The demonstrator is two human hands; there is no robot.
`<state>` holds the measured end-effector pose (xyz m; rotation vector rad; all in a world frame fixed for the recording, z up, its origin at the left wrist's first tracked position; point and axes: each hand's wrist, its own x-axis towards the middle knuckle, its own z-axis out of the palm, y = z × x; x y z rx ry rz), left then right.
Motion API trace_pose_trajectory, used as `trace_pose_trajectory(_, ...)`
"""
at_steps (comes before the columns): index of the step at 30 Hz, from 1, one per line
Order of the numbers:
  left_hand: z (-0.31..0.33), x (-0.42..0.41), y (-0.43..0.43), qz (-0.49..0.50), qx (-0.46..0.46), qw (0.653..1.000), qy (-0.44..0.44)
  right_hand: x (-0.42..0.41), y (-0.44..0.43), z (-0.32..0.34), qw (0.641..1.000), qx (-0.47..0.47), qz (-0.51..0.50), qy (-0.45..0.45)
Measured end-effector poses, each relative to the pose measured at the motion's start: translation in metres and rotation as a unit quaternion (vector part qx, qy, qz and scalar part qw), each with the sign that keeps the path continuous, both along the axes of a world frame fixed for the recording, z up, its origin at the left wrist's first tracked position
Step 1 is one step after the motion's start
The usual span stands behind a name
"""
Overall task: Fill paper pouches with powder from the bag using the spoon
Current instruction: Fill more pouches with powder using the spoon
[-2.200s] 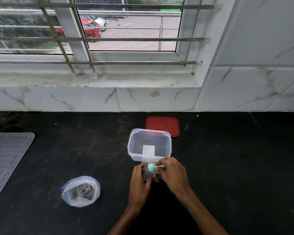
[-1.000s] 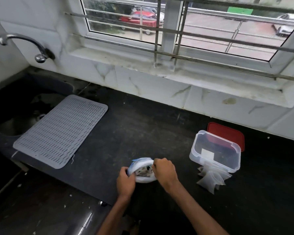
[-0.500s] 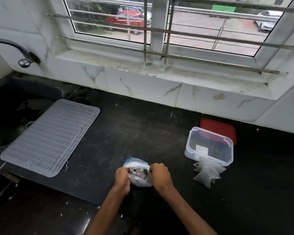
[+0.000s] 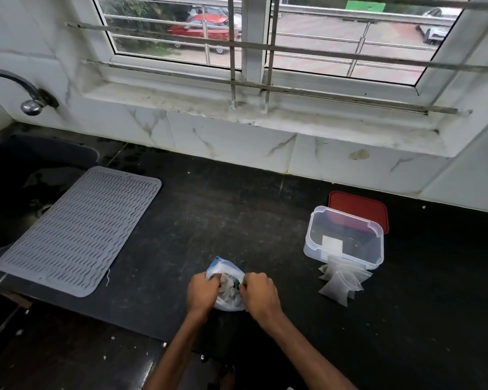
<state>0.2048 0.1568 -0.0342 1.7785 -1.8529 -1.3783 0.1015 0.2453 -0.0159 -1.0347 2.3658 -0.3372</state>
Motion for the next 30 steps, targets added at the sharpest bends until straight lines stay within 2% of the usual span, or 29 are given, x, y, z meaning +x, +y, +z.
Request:
trace_pose_trajectory(2,0.004,-0.003,0.000,0.010,-0.009,1.000,-0.011,0.002,0.000,0.000,1.000,-0.001,0.001,-0.003)
trace_pose_trajectory(6,0.001,-0.006,0.003,0.052,0.060,0.993,0.091,-0.003,0.004,-0.004,0.997,-0.025,-0.044,-0.059)
trace_pose_trajectory(13,0.000,0.005,-0.002,0.075,0.122,0.969,0.199,-0.008,0.008,-0.010,0.984,-0.048,-0.083,-0.149)
trace_pose_trajectory(20,-0.013,-0.002,0.004,0.132,0.093,0.968,0.194,-0.005,0.014,-0.011,0.964,-0.083,-0.130,-0.218)
trace_pose_trajectory(26,-0.013,-0.001,0.006,0.156,0.104,0.959,0.211,-0.004,0.015,-0.012,0.974,-0.060,-0.108,-0.187)
trace_pose_trajectory(30,-0.005,0.009,0.002,0.103,0.168,0.946,0.257,-0.003,0.013,-0.012,0.976,-0.057,-0.108,-0.178)
